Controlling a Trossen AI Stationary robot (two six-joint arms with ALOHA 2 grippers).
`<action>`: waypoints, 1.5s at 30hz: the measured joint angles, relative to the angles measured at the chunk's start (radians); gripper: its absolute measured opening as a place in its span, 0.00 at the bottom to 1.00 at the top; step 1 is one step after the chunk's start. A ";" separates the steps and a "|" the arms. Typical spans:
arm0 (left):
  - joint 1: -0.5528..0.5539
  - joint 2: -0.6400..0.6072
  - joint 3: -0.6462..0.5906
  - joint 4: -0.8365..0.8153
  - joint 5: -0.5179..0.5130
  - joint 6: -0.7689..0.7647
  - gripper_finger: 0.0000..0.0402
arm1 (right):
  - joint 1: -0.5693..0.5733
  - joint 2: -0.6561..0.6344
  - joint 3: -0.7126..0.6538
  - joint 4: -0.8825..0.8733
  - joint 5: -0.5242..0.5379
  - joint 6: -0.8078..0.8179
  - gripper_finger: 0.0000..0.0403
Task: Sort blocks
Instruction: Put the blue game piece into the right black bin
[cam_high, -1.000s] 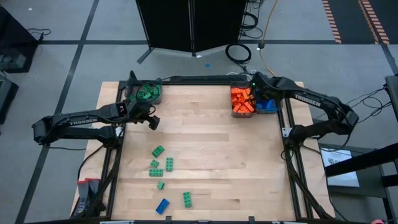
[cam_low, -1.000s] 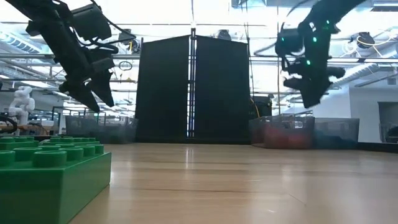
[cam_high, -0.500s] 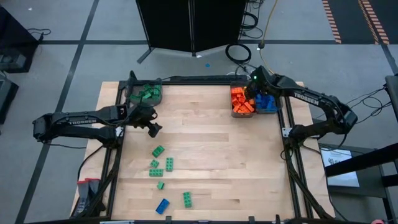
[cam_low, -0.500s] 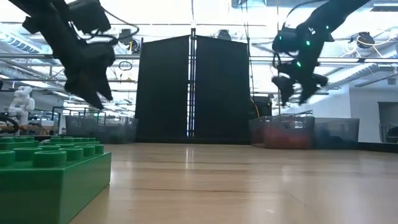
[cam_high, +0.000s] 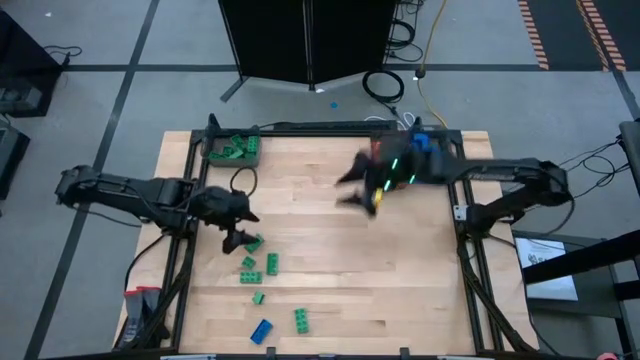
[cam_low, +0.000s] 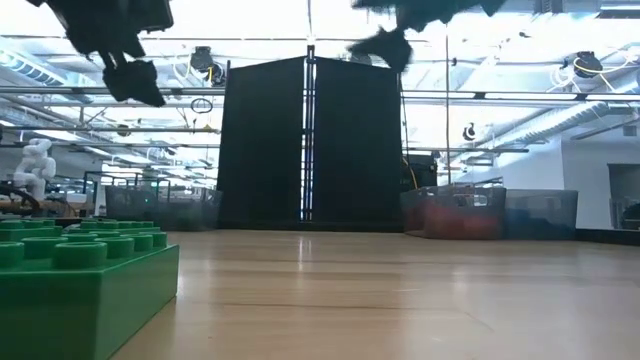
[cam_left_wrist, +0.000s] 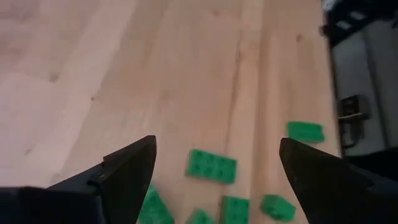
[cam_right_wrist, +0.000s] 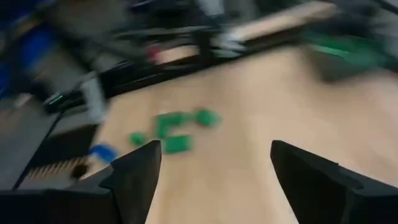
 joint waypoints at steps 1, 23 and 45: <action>-0.018 0.000 0.000 -0.014 -0.035 -0.010 0.85 | 0.065 0.032 0.000 0.048 0.021 -0.012 0.74; -0.049 0.001 0.000 -0.378 -0.228 -0.176 0.85 | 0.462 0.989 0.923 -0.086 0.108 -0.422 0.74; -0.049 0.001 0.000 -0.391 -0.243 -0.176 0.85 | 0.511 1.292 1.155 0.097 0.014 -0.464 0.74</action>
